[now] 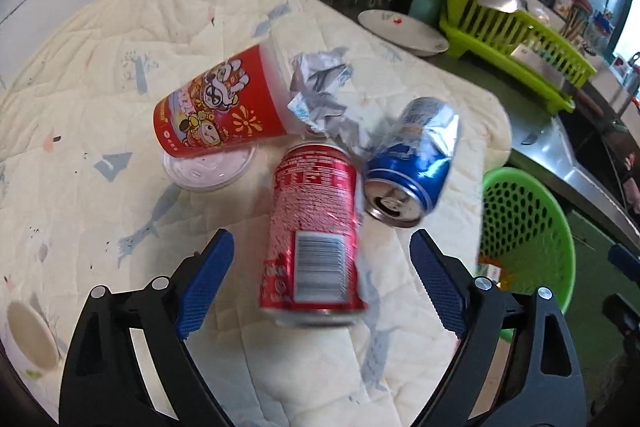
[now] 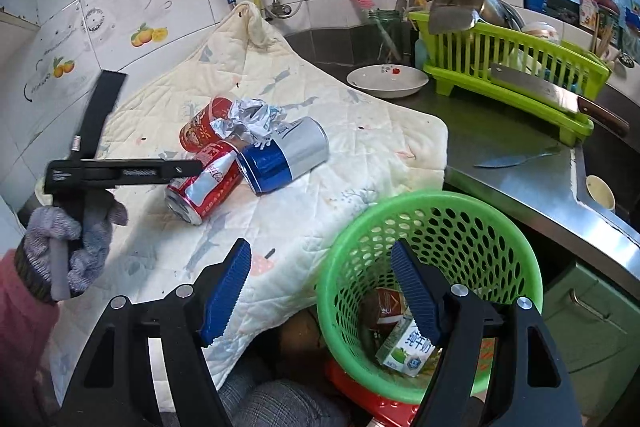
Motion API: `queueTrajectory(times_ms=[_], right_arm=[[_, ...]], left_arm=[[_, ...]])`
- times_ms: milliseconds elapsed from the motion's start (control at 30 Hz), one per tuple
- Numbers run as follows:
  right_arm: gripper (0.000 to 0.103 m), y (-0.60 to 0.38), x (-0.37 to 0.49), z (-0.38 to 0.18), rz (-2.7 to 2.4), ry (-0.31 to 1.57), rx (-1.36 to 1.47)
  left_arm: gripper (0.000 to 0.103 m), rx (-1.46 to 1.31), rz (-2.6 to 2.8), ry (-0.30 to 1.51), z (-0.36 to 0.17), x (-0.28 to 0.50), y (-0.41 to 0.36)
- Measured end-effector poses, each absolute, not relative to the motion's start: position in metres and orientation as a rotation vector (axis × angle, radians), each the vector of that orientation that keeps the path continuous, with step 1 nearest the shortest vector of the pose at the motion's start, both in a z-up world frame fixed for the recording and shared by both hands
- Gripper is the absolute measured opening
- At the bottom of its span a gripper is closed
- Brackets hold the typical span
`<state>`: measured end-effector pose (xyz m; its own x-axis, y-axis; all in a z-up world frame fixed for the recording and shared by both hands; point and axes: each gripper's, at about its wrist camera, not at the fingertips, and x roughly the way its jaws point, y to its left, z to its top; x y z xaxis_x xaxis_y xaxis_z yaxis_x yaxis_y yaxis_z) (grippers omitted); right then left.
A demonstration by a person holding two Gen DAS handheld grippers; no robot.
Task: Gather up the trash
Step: 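Move the left gripper to the red Coke can and grasp it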
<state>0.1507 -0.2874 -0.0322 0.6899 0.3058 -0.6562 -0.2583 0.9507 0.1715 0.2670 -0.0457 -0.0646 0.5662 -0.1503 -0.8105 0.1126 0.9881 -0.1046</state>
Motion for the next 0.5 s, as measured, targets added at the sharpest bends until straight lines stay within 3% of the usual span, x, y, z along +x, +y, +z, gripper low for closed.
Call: queueTrajectory(times_ms=[500], right_arm=[[0.070,-0.272,0.191,-0.031,0.348,0.774,0.039]], left_arm=[[0.086,0.020,-0.187,1.020,-0.091,0.288,-0.052]])
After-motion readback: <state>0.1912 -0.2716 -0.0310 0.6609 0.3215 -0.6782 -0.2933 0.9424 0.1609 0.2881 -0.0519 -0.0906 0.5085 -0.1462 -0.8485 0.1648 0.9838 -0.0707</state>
